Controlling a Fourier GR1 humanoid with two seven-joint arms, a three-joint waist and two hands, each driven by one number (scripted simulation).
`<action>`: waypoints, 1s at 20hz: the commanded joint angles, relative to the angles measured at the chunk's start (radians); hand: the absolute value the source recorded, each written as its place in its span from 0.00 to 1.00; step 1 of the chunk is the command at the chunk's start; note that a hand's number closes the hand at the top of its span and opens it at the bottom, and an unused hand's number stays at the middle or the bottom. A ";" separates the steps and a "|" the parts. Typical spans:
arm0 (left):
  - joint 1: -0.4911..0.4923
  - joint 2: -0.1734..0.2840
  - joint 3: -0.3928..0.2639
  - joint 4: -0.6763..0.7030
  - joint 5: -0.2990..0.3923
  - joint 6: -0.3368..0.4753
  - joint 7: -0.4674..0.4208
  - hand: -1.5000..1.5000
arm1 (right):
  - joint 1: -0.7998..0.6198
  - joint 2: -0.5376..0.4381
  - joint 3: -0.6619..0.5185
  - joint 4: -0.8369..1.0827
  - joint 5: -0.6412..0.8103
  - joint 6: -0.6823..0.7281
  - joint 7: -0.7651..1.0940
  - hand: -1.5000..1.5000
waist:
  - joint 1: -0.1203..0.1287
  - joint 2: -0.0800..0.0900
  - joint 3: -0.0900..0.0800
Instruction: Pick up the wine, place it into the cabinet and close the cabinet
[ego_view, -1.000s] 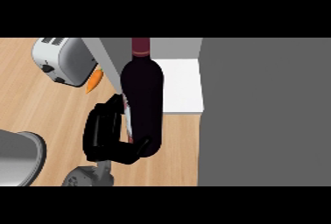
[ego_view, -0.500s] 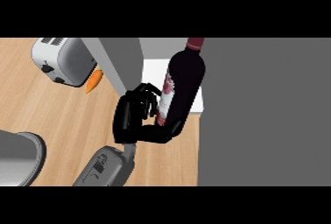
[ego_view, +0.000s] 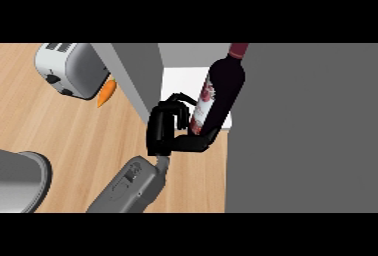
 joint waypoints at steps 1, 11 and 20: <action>0.002 0.000 -0.045 0.089 0.074 0.039 -0.096 1.00 | -0.003 -0.022 -0.024 -0.051 -0.068 -0.001 0.052 0.00 | -0.001 0.000 0.000; -0.061 0.000 -0.011 0.287 0.193 -0.044 -0.187 1.00 | 0.044 0.016 -0.014 0.073 0.017 0.058 -0.107 0.00 | 0.000 0.001 0.000; -0.132 0.000 0.021 0.478 0.392 -0.203 -0.323 1.00 | -0.006 0.023 0.030 -0.038 0.001 -0.034 0.048 0.00 | -0.007 0.002 -0.001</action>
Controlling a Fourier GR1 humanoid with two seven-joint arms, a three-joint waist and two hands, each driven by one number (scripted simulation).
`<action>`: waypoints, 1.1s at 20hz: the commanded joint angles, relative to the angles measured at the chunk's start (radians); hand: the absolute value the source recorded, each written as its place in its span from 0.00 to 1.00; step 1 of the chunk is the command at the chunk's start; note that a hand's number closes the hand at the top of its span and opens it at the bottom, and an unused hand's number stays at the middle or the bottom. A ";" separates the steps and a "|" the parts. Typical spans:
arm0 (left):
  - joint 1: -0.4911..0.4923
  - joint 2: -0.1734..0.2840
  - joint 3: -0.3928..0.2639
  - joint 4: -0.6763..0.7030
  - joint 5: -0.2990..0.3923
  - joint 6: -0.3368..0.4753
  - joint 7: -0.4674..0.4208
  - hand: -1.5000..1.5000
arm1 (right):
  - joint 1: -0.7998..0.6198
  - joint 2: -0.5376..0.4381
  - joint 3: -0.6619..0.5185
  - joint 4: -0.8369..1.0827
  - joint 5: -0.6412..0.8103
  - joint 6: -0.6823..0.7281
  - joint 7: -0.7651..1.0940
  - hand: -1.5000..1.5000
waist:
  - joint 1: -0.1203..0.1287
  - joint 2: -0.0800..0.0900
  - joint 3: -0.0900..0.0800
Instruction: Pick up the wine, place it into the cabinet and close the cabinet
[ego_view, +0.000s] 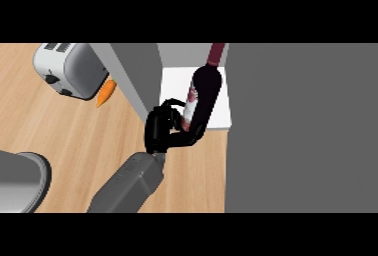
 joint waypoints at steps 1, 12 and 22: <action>0.007 0.000 -0.056 0.022 0.071 -0.013 -0.061 1.00 | -0.062 -0.031 -0.025 -0.034 -0.058 -0.037 0.096 0.00 | 0.001 -0.001 0.000; -0.205 0.000 -0.050 0.206 0.203 -0.061 -0.036 1.00 | 0.077 -0.008 -0.021 -0.051 -0.081 0.043 0.004 0.00 | -0.014 0.001 0.000; -0.373 0.000 -0.026 0.396 0.297 -0.121 -0.047 1.00 | -0.044 -0.022 -0.026 0.033 -0.035 0.005 0.007 0.00 | -0.023 0.006 0.000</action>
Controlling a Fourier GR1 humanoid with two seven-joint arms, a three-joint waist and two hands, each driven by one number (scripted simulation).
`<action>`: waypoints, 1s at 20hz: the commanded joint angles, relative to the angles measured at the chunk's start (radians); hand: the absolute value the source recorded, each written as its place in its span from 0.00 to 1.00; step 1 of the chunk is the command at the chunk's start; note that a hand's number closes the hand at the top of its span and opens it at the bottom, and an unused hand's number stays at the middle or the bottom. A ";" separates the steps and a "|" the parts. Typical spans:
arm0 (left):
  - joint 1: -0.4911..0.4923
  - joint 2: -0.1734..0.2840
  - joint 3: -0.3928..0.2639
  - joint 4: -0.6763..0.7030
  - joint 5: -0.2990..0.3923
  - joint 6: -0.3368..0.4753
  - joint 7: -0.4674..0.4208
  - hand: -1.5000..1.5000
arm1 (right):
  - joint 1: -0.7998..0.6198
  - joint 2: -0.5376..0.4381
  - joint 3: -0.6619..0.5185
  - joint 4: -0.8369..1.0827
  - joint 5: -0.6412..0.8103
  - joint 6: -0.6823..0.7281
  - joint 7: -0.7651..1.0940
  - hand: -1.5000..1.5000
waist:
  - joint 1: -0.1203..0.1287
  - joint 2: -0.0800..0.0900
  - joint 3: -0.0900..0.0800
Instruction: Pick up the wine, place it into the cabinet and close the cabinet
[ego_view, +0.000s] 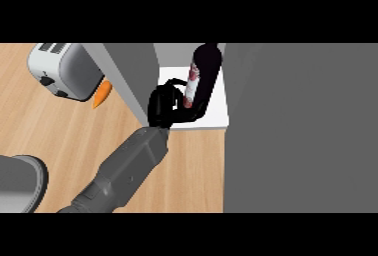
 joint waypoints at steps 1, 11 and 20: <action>-0.019 -0.001 -0.022 0.024 0.045 -0.002 0.005 1.00 | 0.047 -0.016 -0.016 0.002 -0.032 0.056 -0.041 0.00 | -0.008 -0.001 0.001; -0.148 -0.001 0.047 0.217 0.043 0.007 0.039 1.00 | 0.052 0.037 0.065 -0.067 0.038 -0.008 0.004 0.00 | -0.022 0.004 0.000; -0.120 -0.001 0.079 0.221 0.075 0.006 -0.062 1.00 | 0.007 -0.004 0.006 -0.026 0.002 0.003 -0.001 0.00 | -0.027 0.006 -0.001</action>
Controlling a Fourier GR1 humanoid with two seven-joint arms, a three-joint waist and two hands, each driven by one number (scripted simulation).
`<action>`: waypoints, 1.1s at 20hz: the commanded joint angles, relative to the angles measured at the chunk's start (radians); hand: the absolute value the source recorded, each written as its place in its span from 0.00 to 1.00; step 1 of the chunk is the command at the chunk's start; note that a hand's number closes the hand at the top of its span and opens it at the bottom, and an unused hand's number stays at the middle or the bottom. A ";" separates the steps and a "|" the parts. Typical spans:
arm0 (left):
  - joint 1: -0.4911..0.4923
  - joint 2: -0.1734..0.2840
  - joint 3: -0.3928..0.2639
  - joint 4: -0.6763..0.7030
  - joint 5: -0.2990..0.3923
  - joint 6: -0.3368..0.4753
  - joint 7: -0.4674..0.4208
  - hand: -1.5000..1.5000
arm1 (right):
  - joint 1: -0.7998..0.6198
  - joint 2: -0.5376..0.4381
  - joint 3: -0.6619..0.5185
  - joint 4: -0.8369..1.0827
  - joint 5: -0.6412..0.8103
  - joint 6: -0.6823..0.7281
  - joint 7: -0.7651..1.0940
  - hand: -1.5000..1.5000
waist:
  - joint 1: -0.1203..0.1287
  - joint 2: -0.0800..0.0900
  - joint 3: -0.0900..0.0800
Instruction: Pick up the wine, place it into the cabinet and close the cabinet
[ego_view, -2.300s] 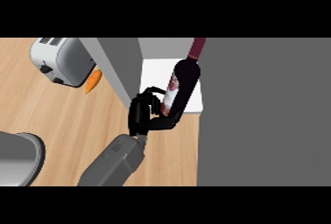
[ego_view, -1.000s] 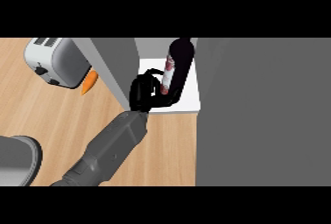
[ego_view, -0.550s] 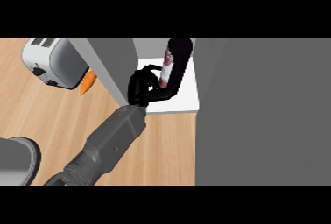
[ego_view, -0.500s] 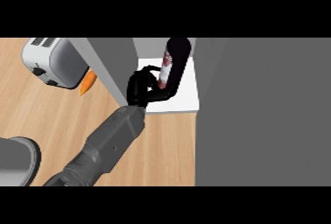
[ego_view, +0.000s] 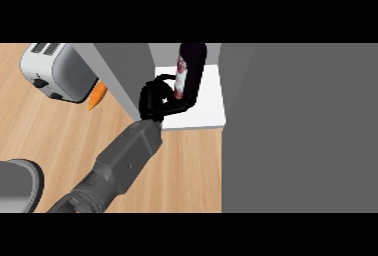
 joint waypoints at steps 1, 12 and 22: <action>0.010 0.000 0.028 0.023 0.009 0.006 -0.071 1.00 | -0.030 -0.013 -0.034 0.062 -0.003 0.011 -0.038 0.00 | 0.010 -0.001 0.000; 0.025 0.027 0.022 -0.038 -0.055 -0.042 -0.161 0.00 | 0.069 0.012 0.002 -0.031 0.034 0.011 -0.036 0.00 | 0.041 -0.015 0.001; 0.227 0.052 -0.078 -0.339 -0.134 0.059 -0.111 0.00 | 0.033 0.014 0.041 -0.079 0.065 -0.033 0.043 0.00 | 0.085 -0.028 0.002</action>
